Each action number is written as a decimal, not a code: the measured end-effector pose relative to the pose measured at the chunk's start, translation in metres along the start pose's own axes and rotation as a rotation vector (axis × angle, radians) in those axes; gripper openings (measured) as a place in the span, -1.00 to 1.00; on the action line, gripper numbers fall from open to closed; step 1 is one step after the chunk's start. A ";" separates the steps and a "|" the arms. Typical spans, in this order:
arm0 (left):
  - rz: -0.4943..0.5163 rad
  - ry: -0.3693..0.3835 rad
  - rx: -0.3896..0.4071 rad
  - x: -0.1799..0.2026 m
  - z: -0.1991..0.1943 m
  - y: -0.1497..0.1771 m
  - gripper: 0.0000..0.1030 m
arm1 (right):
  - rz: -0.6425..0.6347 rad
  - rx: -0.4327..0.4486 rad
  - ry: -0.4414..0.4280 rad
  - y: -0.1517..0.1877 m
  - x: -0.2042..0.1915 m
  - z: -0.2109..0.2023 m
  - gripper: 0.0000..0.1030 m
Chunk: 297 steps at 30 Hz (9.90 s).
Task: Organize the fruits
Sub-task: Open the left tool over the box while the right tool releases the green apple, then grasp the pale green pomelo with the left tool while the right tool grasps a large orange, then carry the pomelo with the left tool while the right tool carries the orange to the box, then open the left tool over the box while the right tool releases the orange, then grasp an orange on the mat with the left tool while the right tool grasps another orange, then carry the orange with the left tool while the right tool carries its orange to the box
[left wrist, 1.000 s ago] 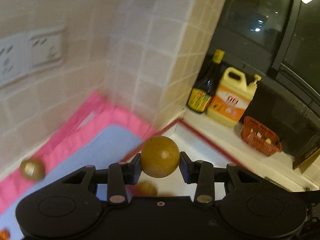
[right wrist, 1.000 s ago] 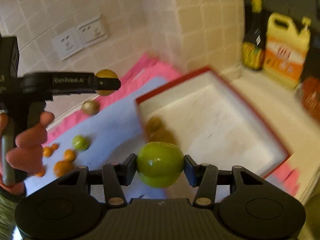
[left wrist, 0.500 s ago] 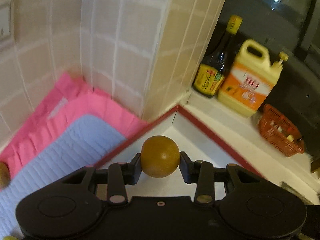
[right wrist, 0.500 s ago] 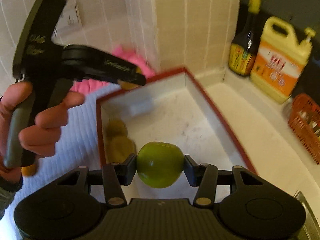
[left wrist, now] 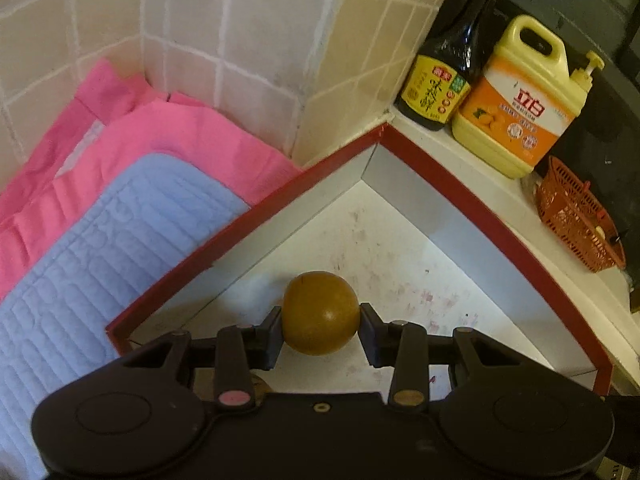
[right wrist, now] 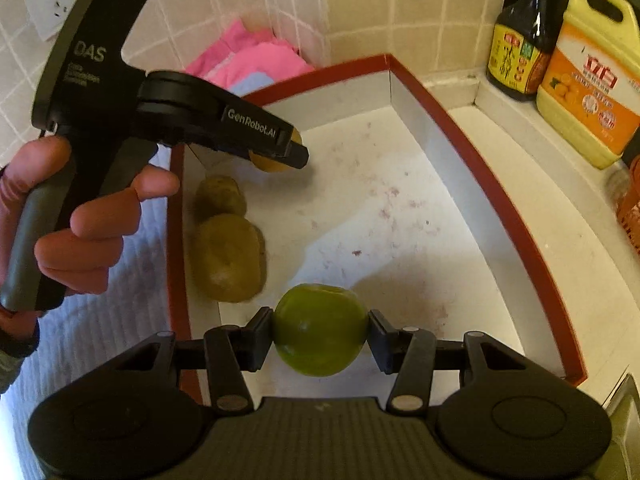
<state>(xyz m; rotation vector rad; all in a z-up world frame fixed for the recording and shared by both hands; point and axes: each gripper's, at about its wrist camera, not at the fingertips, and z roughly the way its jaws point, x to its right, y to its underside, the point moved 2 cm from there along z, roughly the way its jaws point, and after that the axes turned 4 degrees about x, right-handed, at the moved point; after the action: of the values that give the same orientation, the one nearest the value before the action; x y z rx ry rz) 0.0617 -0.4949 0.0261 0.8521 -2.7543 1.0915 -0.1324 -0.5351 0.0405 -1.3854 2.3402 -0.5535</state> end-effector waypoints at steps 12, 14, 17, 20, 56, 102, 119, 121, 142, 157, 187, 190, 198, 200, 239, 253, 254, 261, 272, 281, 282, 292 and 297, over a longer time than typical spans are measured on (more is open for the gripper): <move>0.033 -0.022 -0.045 0.004 0.012 0.002 -0.08 | 0.043 -0.052 0.013 0.012 0.004 0.018 0.02; 0.040 -0.033 -0.040 0.004 0.012 0.003 0.11 | 0.046 -0.046 0.015 0.012 0.004 0.019 0.02; 0.039 -0.038 -0.030 0.004 0.007 0.001 0.45 | 0.058 -0.033 0.008 0.012 0.004 0.014 0.04; 0.040 -0.025 -0.009 0.004 -0.006 -0.001 0.47 | 0.053 0.006 0.016 0.009 0.002 0.002 0.31; -0.299 -0.581 0.375 -0.184 -0.403 0.203 0.54 | -0.018 0.185 -0.341 -0.036 -0.199 -0.060 0.64; -0.595 -0.401 0.331 -0.283 -0.308 0.272 0.08 | -0.161 -0.002 -0.317 0.015 -0.326 0.062 0.16; -0.303 -0.374 0.477 -0.156 -0.352 0.165 0.08 | 0.010 0.300 -0.343 -0.021 -0.204 -0.071 0.17; -0.255 -0.345 0.489 -0.135 -0.344 0.145 0.08 | 0.044 0.331 -0.320 -0.024 -0.178 -0.085 0.17; 0.082 0.042 0.299 0.037 -0.133 -0.024 0.09 | 0.356 0.394 0.033 -0.012 0.052 -0.112 0.17; 0.170 -0.025 0.066 0.057 0.009 -0.030 0.09 | 0.358 0.139 0.029 -0.004 0.061 -0.019 0.17; 0.081 -0.056 0.194 0.024 -0.098 -0.019 0.50 | 0.349 0.189 -0.008 -0.008 0.042 -0.061 0.45; 0.059 -0.082 0.245 0.017 -0.139 -0.007 0.50 | 0.331 0.208 -0.024 -0.008 0.028 -0.076 0.49; -0.053 -0.215 0.372 -0.041 -0.250 0.039 0.51 | 0.257 0.228 -0.133 -0.018 -0.023 -0.101 0.56; -0.092 -0.260 0.397 -0.062 -0.275 0.055 0.51 | 0.220 0.233 -0.150 -0.022 -0.041 -0.104 0.57; -0.425 -0.466 0.175 -0.257 -0.291 0.276 0.54 | 0.024 -0.052 -0.302 -0.015 -0.302 0.064 0.57; -0.339 -0.424 0.145 -0.258 -0.254 0.263 0.26 | 0.009 -0.070 -0.263 -0.024 -0.322 0.095 0.47; -0.340 -0.423 0.143 -0.258 -0.253 0.263 0.25 | 0.003 -0.067 -0.258 -0.023 -0.323 0.095 0.43; -0.335 -0.438 0.153 -0.256 -0.253 0.262 -0.06 | -0.009 -0.047 -0.237 -0.024 -0.324 0.096 0.13; -0.297 -0.497 0.182 -0.237 -0.275 0.260 -0.08 | -0.011 -0.037 -0.290 -0.021 -0.316 0.076 -0.21; -0.191 -0.592 0.261 -0.183 -0.315 0.240 -0.08 | 0.035 0.072 -0.340 -0.022 -0.282 0.017 -0.22; -0.181 -0.595 0.277 -0.175 -0.319 0.236 -0.08 | 0.036 0.090 -0.339 -0.022 -0.278 0.010 -0.22; -0.063 -0.572 0.398 -0.101 -0.341 0.192 -0.08 | 0.115 0.302 -0.321 -0.021 -0.207 -0.072 -0.21; 0.007 -0.531 0.456 -0.065 -0.337 0.164 -0.08 | 0.140 0.369 -0.269 -0.020 -0.169 -0.099 -0.21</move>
<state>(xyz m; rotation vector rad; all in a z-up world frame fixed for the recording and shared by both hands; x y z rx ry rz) -0.0163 -0.1477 0.1608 1.3570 -2.9381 1.7587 -0.0901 -0.3800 0.1539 -1.0471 1.9803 -0.6711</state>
